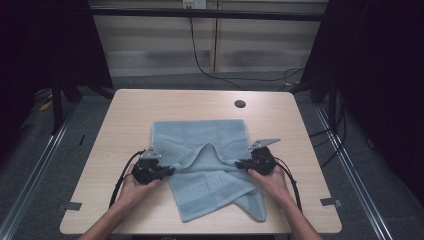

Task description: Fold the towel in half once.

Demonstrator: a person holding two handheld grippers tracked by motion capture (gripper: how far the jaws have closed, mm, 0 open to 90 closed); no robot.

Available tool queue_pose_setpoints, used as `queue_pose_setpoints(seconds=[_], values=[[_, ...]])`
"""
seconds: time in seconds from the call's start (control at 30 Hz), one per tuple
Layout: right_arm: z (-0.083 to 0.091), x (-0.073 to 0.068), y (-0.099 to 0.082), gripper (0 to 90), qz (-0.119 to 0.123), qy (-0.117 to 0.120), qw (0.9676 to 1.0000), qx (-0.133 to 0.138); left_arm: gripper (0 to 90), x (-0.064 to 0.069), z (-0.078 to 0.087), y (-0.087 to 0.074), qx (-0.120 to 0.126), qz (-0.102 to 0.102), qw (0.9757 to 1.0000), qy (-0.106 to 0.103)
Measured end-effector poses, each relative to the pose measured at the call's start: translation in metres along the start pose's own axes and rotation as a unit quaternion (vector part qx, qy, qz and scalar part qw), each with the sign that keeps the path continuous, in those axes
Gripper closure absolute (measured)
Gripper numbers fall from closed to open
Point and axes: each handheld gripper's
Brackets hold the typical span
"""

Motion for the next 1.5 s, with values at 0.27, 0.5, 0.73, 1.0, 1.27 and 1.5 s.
queue_pose_setpoints(seconds=[0.27, 0.5, 0.73, 1.0, 1.27, 1.5], values=[[-0.032, 0.016, 0.021, 84.7, -0.014, -0.019, 0.9996, 0.016, 80.5, -0.039, -0.020, 0.015, 0.027, 0.053, 0.9977, 0.031], [-0.031, 0.018, 0.023, 78.3, -0.023, -0.004, 0.9995, 0.021, 64.5, -0.019, 0.018, 0.020, 0.081, 0.044, 0.9957, 0.007], [-0.022, 0.013, 0.025, 79.5, -0.019, 0.006, 0.9992, 0.034, 60.8, 0.001, 0.047, 0.020, 0.099, 0.029, 0.9944, -0.021], [-0.022, 0.012, 0.020, 79.2, -0.026, 0.010, 0.9986, 0.044, 56.6, 0.030, 0.008, -0.007, 0.011, -0.022, 0.9961, -0.085], [-0.021, 0.014, 0.012, 74.3, -0.033, 0.011, 0.9984, 0.046, 56.6, 0.036, 0.005, -0.017, 0.010, -0.070, 0.9949, -0.072], [-0.023, 0.011, 0.010, 72.1, -0.025, 0.003, 0.9990, 0.037, 88.5, 0.036, 0.011, -0.016, 0.003, -0.076, 0.9958, -0.050]])
Point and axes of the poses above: each handheld gripper's, and its own axes: z roughly backward along the jaws, y roughly out of its top, x roughly to its right, and after that the axes turned 13 degrees about x, right-handed
